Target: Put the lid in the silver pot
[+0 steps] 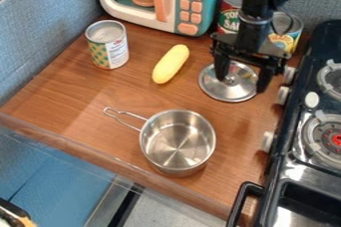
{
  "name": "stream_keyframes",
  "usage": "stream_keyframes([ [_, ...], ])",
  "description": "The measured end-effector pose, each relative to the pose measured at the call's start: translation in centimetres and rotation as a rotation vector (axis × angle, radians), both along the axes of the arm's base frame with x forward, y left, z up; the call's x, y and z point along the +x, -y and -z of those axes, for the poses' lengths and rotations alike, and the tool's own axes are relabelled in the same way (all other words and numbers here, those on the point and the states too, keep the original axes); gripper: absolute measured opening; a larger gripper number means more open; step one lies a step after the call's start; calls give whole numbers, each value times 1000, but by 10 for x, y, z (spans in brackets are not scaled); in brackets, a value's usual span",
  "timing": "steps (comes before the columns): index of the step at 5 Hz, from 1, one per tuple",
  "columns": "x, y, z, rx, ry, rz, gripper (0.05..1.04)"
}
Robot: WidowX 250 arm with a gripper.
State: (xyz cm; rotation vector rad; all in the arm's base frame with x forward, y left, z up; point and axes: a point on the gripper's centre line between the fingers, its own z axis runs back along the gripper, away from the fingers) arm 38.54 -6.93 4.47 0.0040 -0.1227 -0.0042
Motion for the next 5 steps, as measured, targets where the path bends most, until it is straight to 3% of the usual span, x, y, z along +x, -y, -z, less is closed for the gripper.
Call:
stream_keyframes([
  [1,21,-7,-1,-9,28,15,1001],
  [3,48,-4,22,10,-2,37,1001],
  [5,59,-11,38,43,-36,32,1001],
])
